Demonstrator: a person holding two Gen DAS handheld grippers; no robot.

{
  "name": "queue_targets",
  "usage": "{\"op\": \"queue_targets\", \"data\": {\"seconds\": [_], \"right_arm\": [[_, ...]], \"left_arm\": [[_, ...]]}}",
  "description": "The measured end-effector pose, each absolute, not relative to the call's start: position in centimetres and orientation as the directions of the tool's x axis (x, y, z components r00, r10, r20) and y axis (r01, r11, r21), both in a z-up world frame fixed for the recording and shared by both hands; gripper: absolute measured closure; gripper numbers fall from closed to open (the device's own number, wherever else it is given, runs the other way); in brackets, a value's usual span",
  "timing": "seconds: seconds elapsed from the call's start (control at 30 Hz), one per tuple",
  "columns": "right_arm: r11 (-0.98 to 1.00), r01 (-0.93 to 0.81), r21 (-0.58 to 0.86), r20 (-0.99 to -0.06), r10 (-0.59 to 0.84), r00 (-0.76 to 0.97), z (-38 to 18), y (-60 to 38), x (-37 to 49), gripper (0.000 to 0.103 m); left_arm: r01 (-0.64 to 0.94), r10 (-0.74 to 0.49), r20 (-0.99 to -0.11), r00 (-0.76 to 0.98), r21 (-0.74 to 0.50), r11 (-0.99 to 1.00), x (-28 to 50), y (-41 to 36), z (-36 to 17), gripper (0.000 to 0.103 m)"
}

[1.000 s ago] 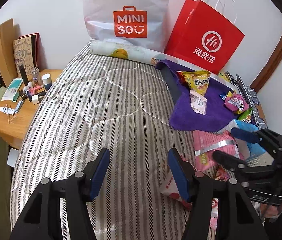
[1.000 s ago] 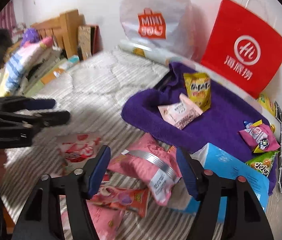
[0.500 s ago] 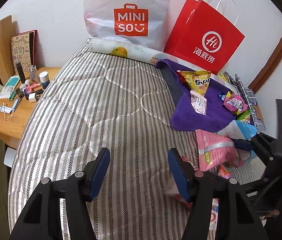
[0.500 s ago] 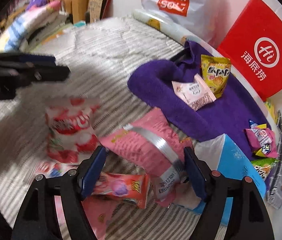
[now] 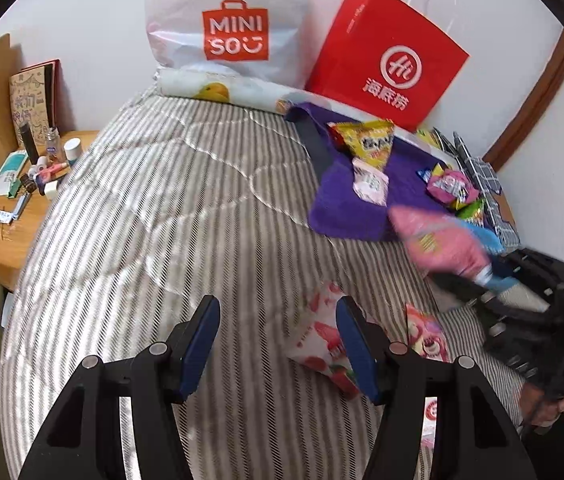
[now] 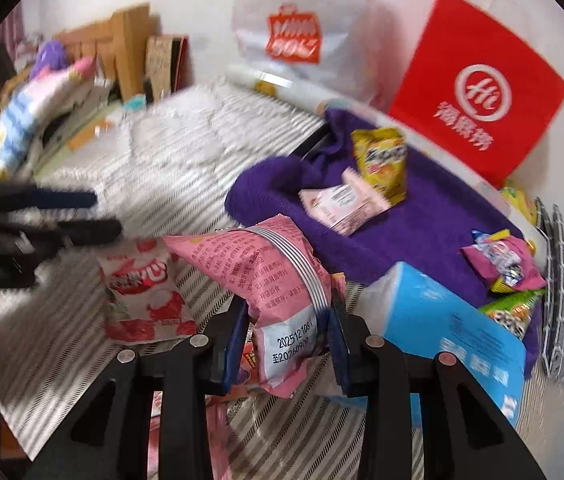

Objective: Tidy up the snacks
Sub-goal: 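Grasp the pink strawberry candy bag with the left tool while the right tool holds the pink bag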

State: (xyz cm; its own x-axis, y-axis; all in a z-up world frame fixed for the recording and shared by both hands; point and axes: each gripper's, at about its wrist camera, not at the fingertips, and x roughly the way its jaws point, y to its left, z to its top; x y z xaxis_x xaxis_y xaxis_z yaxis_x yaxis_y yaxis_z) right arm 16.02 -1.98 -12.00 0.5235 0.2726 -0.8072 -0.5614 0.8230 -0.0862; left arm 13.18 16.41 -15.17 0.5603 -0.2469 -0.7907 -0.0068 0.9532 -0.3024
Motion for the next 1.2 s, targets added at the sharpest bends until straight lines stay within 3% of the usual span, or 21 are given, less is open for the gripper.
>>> {"op": "queue_targets", "data": {"seconds": [0.2, 0.37, 0.63, 0.7, 0.77, 1.0, 1.13, 1.2], "right_arm": [[0.871, -0.49, -0.036, -0.74, 0.306, 0.599, -9.0, -6.5, 13.9, 0.066], [0.905, -0.425, -0.013, -0.714, 0.289, 0.638, -8.2, -11.2, 12.2, 0.066], [0.958, -0.285, -0.031, -0.717, 0.177, 0.675, -9.9, -18.6, 9.2, 0.066], [0.967, -0.251, -0.046, -0.731, 0.139, 0.668, -11.0, -19.9, 8.8, 0.066], [0.973, -0.226, -0.045, -0.746, 0.117, 0.655, -11.9, -21.0, 8.7, 0.066], [0.994, -0.103, -0.027, -0.794, 0.041, 0.606, -15.4, -22.8, 9.2, 0.064], [0.983, -0.183, -0.013, -0.81, 0.097, 0.579, -16.4, -21.5, 9.2, 0.034], [0.977, -0.208, -0.048, -0.79, 0.09, 0.606, -16.2, -21.1, 8.6, 0.032]], "left_arm": [[0.019, -0.302, -0.799, 0.521, -0.343, 0.939, 12.5, 14.8, -16.4, 0.042], [0.037, -0.31, -0.795, 0.521, -0.342, 0.939, 13.0, 13.6, -16.6, 0.031], [0.015, -0.195, -0.82, 0.538, -0.221, 0.975, 14.1, 10.0, -17.0, 0.025], [0.019, -0.152, -0.823, 0.547, -0.169, 0.985, 14.1, 9.0, -17.1, 0.027], [0.036, -0.131, -0.814, 0.565, -0.134, 0.99, 13.7, 8.0, -17.1, 0.036], [0.091, -0.191, -0.787, 0.586, -0.17, 0.981, 13.7, 7.0, -16.8, 0.057], [0.084, -0.209, -0.792, 0.574, -0.197, 0.977, 13.9, 7.4, -17.0, 0.052], [0.092, -0.224, -0.79, 0.571, -0.21, 0.973, 14.0, 7.4, -17.1, 0.052]]}}
